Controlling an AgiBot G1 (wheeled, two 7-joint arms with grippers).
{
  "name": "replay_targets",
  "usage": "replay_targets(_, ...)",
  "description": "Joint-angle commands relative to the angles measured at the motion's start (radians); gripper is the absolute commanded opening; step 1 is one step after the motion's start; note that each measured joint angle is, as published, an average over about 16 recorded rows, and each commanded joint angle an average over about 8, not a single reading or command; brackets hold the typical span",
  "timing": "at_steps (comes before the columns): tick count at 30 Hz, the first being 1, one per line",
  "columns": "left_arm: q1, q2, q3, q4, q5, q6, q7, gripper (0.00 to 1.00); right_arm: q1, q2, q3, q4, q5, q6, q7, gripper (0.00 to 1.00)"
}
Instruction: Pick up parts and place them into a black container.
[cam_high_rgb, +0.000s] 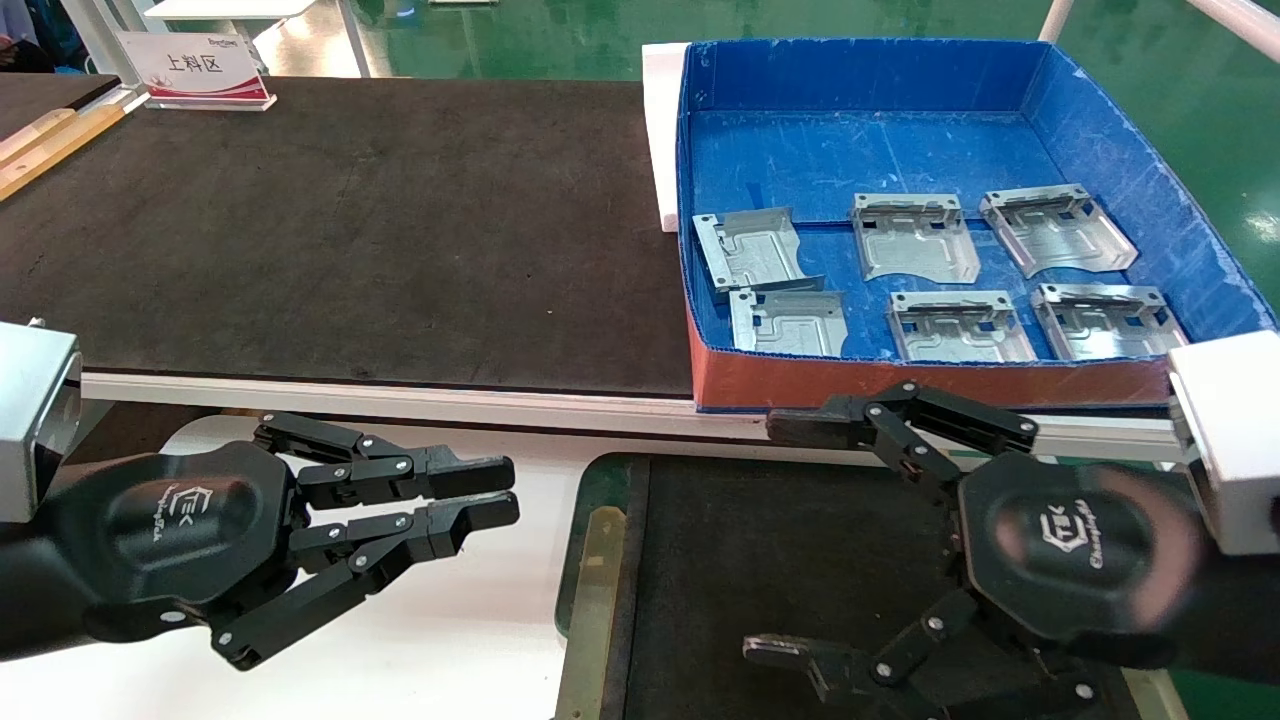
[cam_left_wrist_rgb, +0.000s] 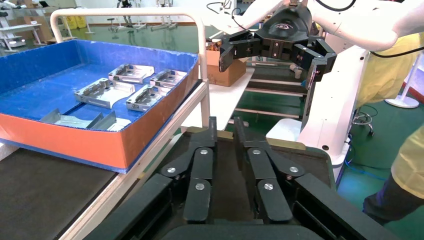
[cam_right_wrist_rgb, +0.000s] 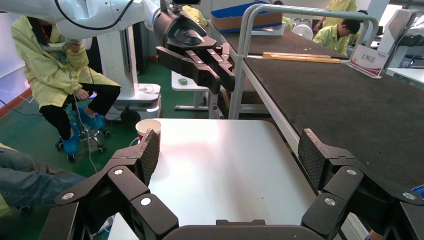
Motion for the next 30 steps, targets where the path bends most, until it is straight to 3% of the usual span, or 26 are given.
replay_targets(1,0.000,0.000,0.000,0.000,0.000,0.000,0.000,1.00,0.000,0.000,0.000,-0.001,-0.004,0.003,-0.001,1.00)
replay_targets(11,0.000,0.000,0.000,0.000,0.000,0.000,0.000,1.00,0.195,-0.107,-0.067,-0.350,-0.104,-0.070,-0.156,1.00)
replay_targets(22,0.000,0.000,0.000,0.000,0.000,0.000,0.000,1.00,0.354,-0.193,-0.093,-0.670,-0.114,-0.065,-0.384,1.00)
replay_targets(30,0.000,0.000,0.000,0.000,0.000,0.000,0.000,1.00,0.466,-0.251,-0.114,-0.883,-0.147,-0.026,-0.468,1.00)
